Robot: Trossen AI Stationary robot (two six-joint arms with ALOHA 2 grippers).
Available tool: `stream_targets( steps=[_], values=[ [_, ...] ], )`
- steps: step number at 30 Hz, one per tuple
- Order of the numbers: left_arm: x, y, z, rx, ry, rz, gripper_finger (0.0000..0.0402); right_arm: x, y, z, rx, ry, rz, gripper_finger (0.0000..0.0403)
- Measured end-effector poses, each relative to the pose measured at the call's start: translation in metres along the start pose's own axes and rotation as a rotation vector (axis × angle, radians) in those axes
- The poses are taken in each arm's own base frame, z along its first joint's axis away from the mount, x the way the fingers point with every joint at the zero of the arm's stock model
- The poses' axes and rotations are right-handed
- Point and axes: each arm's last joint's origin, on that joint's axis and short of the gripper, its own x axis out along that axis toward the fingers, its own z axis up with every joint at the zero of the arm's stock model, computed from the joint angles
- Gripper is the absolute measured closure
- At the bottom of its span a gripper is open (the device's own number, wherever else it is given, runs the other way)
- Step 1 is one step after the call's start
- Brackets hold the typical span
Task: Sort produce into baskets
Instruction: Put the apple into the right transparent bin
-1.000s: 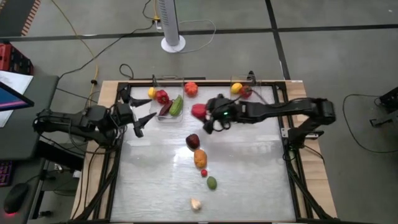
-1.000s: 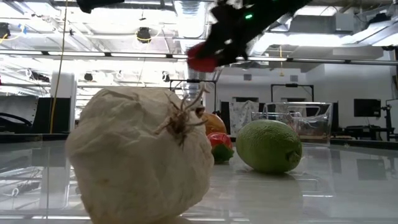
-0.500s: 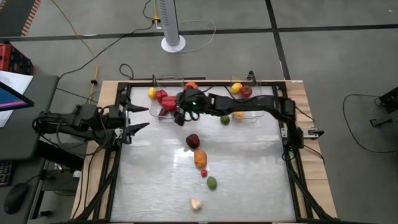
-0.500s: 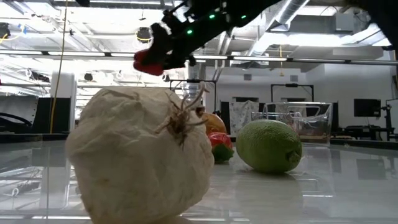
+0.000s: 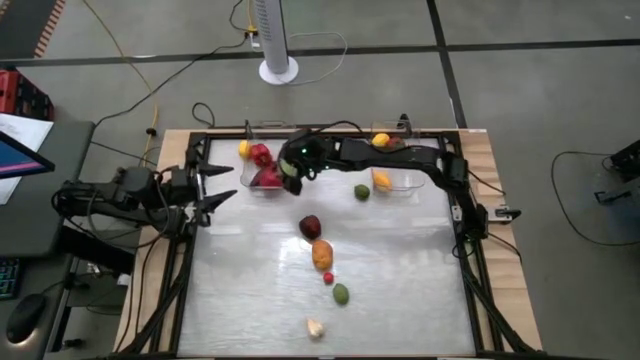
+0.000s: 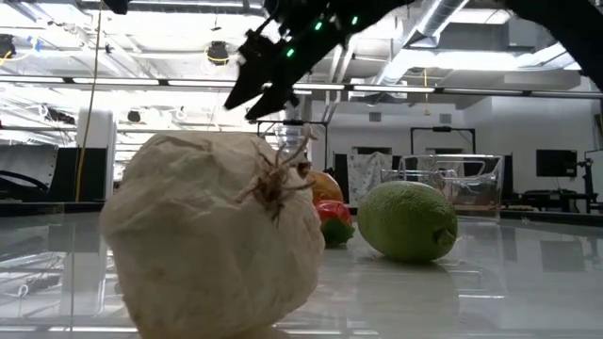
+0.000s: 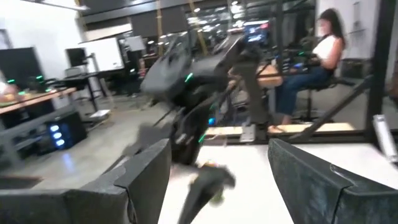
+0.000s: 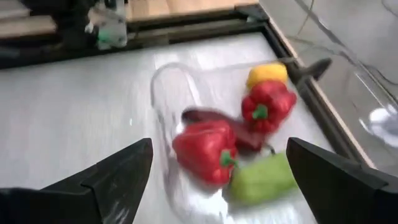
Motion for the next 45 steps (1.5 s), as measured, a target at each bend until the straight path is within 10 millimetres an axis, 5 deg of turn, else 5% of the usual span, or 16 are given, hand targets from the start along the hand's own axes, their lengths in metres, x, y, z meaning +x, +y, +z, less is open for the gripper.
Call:
stream_targets(
  steps=[4, 11, 14, 23, 33, 45],
  values=[
    [0.000, 0.002, -0.002, 0.020, 0.024, 0.061, 0.0146, -0.018, 0.029, -0.007, -0.027, 0.110, 0.050, 0.0011],
    [0.000, 0.003, -0.003, 0.033, 0.044, 0.110, 0.0146, -0.004, 0.084, -0.070, -0.035, 0.291, 0.031, 0.0012],
    [0.000, 0.003, -0.003, 0.010, 0.045, 0.109, 0.0146, 0.002, 0.092, -0.093, -0.017, 0.317, -0.015, 0.0012],
    [0.000, 0.002, -0.005, -0.007, 0.058, 0.101, 0.0146, 0.012, 0.094, -0.119, 0.046, 0.278, -0.020, 0.0013],
    [0.000, 0.002, -0.006, 0.003, 0.066, 0.099, 0.0146, 0.008, 0.095, -0.117, -0.009, 0.267, -0.072, 0.0013],
    [0.000, 0.002, -0.006, 0.000, 0.072, 0.099, 0.0146, -0.034, 0.103, -0.096, -0.052, 0.215, -0.202, 0.0013]
  ],
)
